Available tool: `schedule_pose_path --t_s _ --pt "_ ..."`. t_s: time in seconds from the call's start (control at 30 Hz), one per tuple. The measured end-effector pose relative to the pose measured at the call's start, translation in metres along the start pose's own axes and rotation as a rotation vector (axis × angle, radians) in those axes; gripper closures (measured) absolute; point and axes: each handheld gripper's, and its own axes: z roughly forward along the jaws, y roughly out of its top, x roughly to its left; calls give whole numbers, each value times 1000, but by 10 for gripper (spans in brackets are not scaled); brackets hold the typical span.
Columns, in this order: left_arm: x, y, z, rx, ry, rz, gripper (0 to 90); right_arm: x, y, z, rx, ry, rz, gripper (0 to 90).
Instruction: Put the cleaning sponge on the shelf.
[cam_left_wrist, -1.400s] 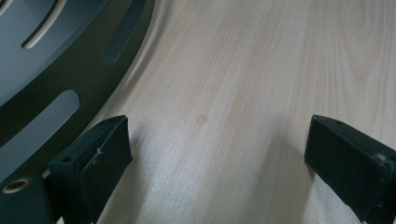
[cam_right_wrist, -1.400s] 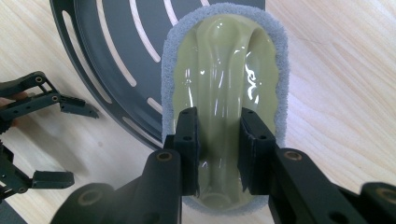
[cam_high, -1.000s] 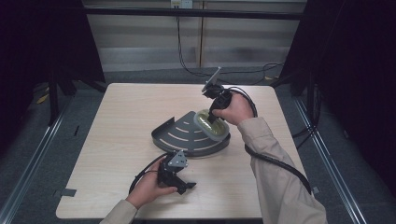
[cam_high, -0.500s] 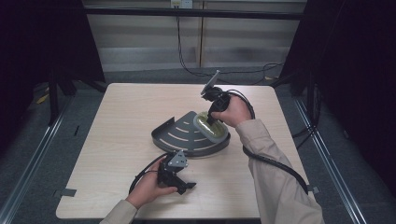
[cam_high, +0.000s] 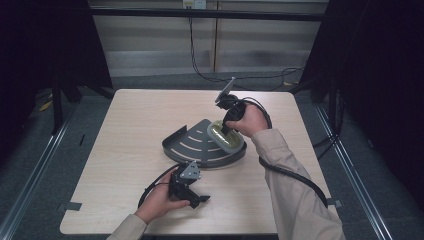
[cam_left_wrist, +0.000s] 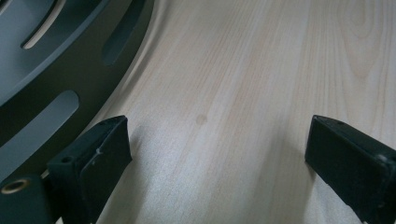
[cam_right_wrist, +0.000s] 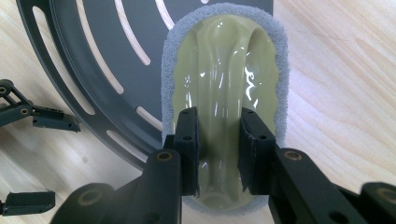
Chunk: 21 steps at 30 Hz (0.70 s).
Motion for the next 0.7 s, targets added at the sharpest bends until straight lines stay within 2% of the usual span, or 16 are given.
schedule_pose_path --t_s 0.7 --pt "0 0 0 -1 0 0 63 0 4 10 2 6 -5 714"
